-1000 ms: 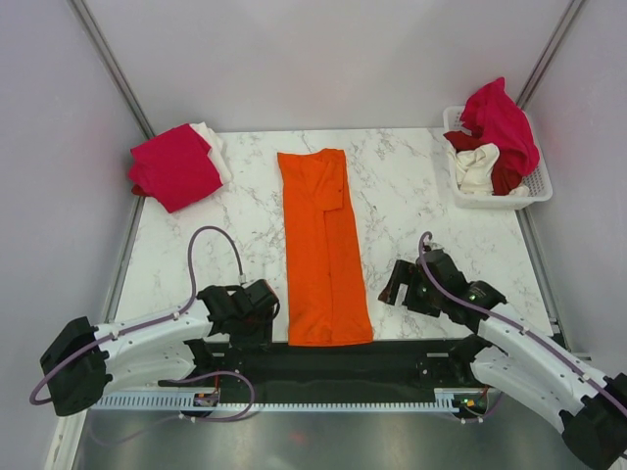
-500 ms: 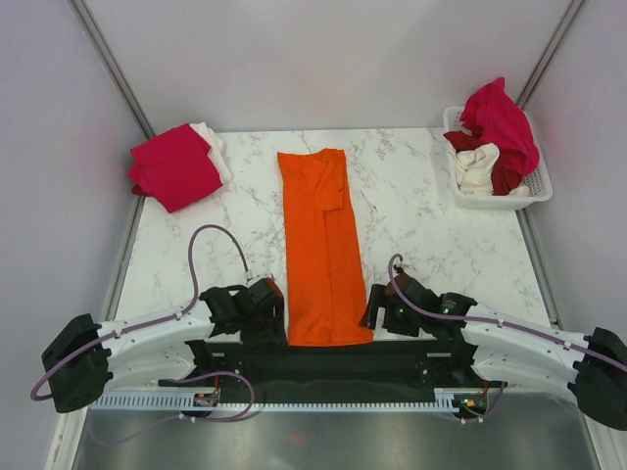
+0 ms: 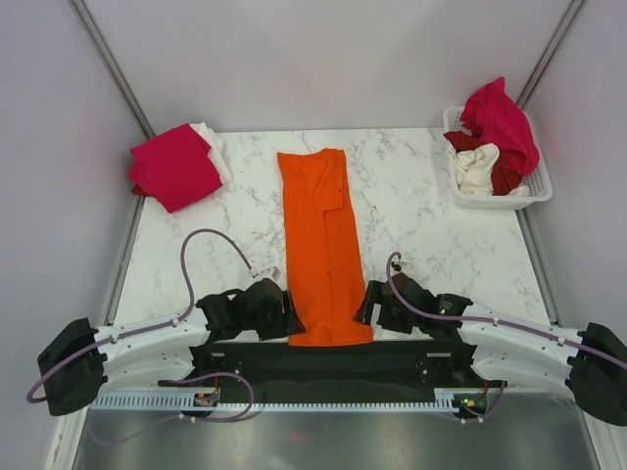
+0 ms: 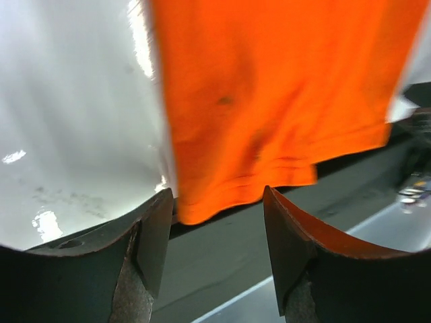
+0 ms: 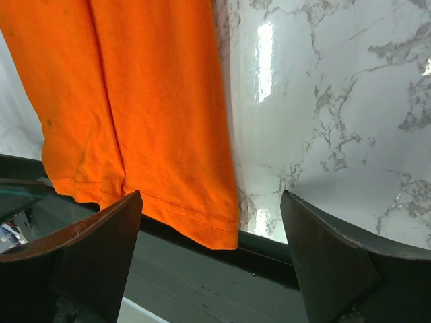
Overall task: Fold and stack the t-shirts
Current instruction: Fold the tshirt
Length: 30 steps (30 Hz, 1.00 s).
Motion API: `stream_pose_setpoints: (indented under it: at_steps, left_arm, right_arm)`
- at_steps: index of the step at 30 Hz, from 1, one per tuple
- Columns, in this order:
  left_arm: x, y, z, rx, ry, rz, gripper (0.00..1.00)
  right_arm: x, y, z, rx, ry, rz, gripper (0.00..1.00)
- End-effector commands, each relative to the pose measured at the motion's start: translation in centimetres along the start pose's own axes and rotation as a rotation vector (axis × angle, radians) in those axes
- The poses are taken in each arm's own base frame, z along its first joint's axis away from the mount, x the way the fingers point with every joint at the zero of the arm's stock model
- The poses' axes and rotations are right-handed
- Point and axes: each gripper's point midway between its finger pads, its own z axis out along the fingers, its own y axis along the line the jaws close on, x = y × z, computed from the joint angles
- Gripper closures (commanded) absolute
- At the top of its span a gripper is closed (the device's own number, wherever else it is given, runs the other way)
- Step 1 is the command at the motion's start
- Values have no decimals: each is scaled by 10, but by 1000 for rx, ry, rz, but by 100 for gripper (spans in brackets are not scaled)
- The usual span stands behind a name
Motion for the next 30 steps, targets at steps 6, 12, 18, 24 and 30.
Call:
stream_pose_setpoints:
  at_steps: [6, 12, 18, 24, 30]
  left_arm:
    - [23, 10, 12, -68, 50, -64, 37]
    - [24, 14, 14, -85, 46, -62, 39]
    - [22, 17, 16, -102, 32, -58, 42]
    - [20, 15, 18, -111, 26, -54, 43]
    - [19, 15, 18, -109, 22, -53, 45]
  right_arm:
    - [5, -10, 8, 10, -10, 14, 13]
    - [8, -11, 12, 2, -6, 17, 27]
    - [16, -9, 14, 3, 23, 10, 35]
    - [41, -7, 14, 8, 60, -6, 39]
    - [45, -10, 13, 31, 62, -5, 54]
